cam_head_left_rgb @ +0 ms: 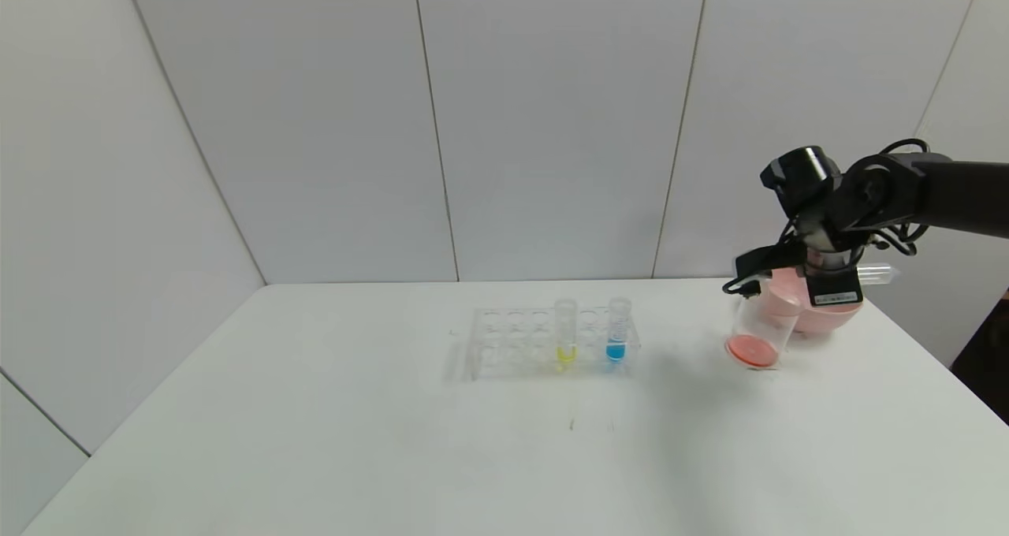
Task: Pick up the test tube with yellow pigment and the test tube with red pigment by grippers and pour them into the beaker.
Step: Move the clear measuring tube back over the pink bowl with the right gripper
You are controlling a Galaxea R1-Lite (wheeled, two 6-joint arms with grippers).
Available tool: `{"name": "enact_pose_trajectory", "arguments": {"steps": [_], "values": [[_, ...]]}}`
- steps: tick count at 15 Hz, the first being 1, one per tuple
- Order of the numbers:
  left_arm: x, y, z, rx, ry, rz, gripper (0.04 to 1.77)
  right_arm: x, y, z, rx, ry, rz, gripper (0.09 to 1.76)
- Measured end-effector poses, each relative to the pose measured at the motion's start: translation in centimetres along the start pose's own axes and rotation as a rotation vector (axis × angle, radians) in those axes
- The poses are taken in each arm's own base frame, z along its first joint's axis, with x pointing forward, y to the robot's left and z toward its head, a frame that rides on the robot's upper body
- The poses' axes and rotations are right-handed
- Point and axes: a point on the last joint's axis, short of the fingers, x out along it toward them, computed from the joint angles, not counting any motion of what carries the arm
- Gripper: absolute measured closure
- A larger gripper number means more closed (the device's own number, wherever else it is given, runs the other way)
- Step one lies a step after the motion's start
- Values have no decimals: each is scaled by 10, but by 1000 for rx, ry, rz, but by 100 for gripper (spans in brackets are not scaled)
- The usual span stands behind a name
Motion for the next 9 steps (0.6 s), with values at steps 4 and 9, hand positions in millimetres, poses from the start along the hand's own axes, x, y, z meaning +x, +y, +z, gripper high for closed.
{"name": "enact_pose_trajectory", "arguments": {"steps": [4,9], "values": [[0,0,0,0,0,0,9,-6,-7,-37,137,-164,59,131],[0,0,0,0,0,0,9,-21,-10,-92,498,-509,203,131]]}}
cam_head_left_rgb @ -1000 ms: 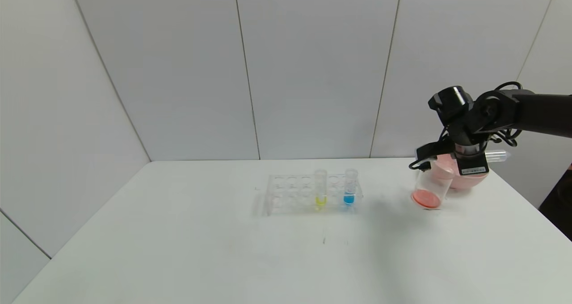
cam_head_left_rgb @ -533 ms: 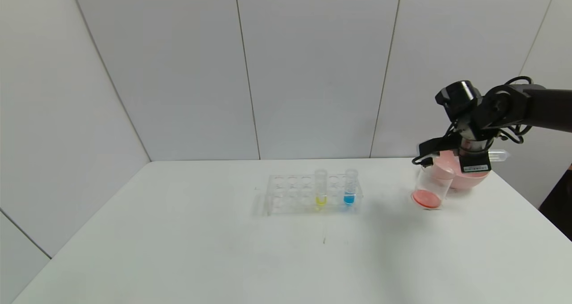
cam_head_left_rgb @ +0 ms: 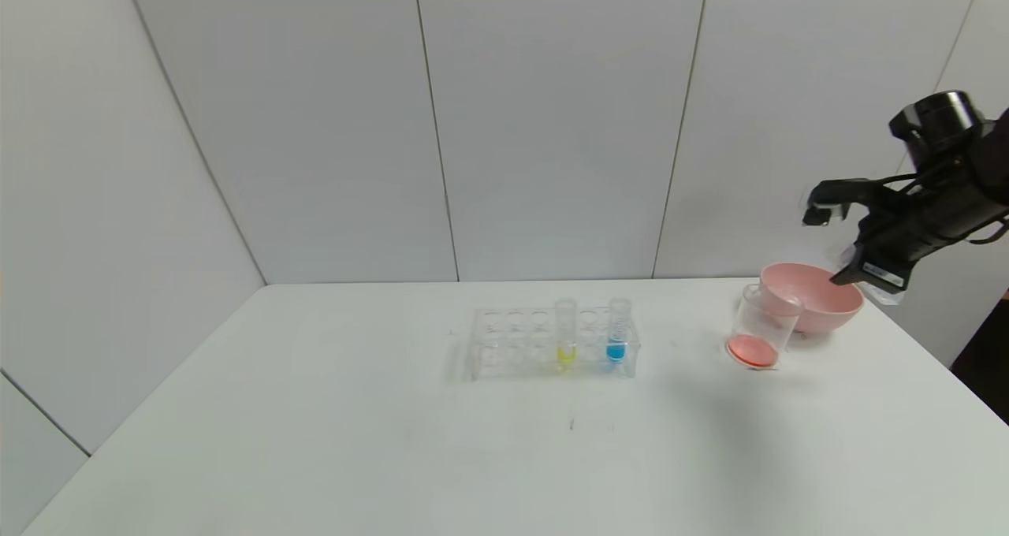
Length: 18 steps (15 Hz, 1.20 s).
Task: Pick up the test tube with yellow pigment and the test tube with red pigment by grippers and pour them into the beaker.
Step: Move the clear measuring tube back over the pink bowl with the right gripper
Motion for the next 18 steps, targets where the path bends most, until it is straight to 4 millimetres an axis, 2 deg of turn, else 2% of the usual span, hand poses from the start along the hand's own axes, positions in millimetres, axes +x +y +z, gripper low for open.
{"name": "enact_pose_trajectory", "arguments": {"steps": [2,5,8,10,13,18], "values": [[0,0,0,0,0,0,9,-17,-10,-22,87,-51,5,131],[0,0,0,0,0,0,9,-36,-21,-43,294,-165,28,131],[0,0,0,0,0,0,9,-49,-34,-63,411,-294,35,131],[0,0,0,0,0,0,9,-53,-34,-75,502,-358,84,131],[0,0,0,0,0,0,9,-49,-37,-86,542,-496,62,131],[0,0,0,0,0,0,9,-19,-46,-91,650,-667,-89,131]]}}
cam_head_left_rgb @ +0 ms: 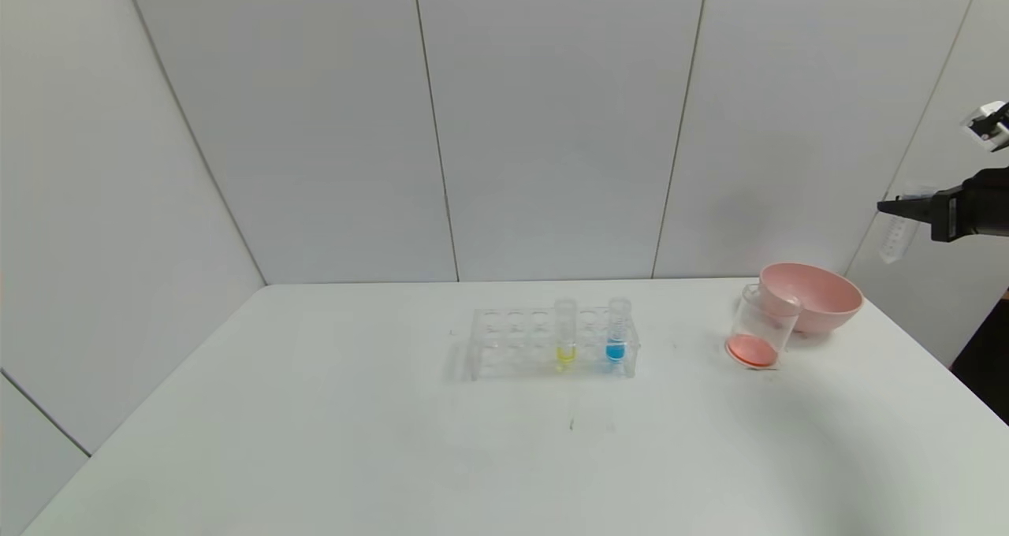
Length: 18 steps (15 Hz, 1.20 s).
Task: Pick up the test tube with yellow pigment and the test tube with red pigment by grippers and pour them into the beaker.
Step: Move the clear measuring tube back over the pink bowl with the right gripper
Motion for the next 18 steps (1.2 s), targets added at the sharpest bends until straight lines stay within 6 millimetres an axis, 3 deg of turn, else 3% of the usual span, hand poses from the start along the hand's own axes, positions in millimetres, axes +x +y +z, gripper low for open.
{"name": "enact_pose_trajectory", "arguments": {"steps": [5,12,18], "values": [[0,0,0,0,0,0,9,49,-10,-23,91,-108,-166,131],[0,0,0,0,0,0,9,112,-5,-75,175,-111,-190,131],[0,0,0,0,0,0,9,135,1,-97,190,-77,-177,131]]}}
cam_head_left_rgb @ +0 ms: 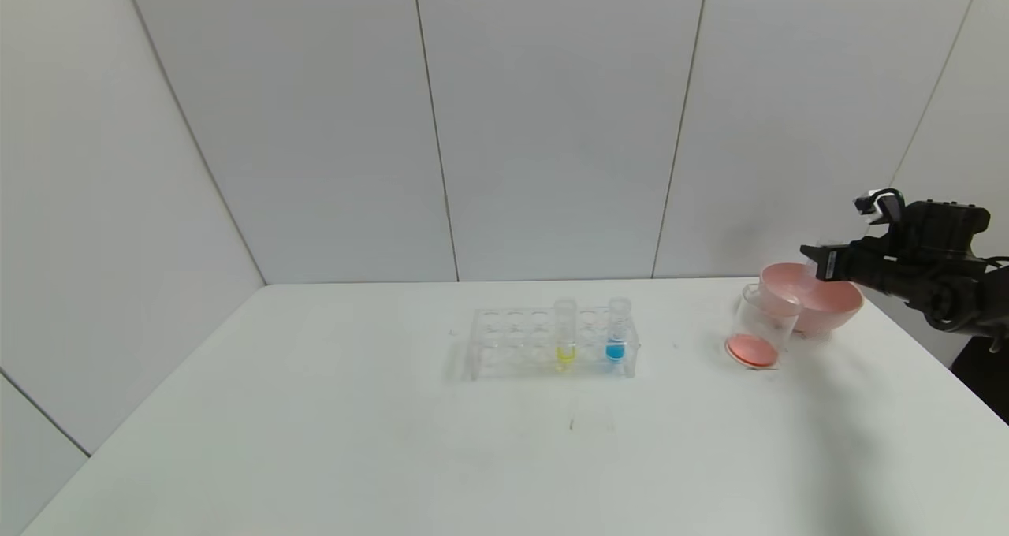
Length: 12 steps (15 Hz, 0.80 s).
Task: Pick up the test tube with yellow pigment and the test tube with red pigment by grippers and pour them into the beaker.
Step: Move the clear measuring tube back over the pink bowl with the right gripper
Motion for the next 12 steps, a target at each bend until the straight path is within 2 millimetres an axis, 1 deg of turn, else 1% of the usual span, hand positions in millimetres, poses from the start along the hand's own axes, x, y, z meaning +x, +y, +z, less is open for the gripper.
{"name": "enact_pose_trajectory", "arguments": {"steps": [5,8,10,12], "values": [[0,0,0,0,0,0,9,2,0,-4,1,9,4,131],[0,0,0,0,0,0,9,2,1,-5,2,12,5,95],[0,0,0,0,0,0,9,1,2,-5,-3,14,6,77],[0,0,0,0,0,0,9,-1,1,0,-11,-14,6,63]]}}
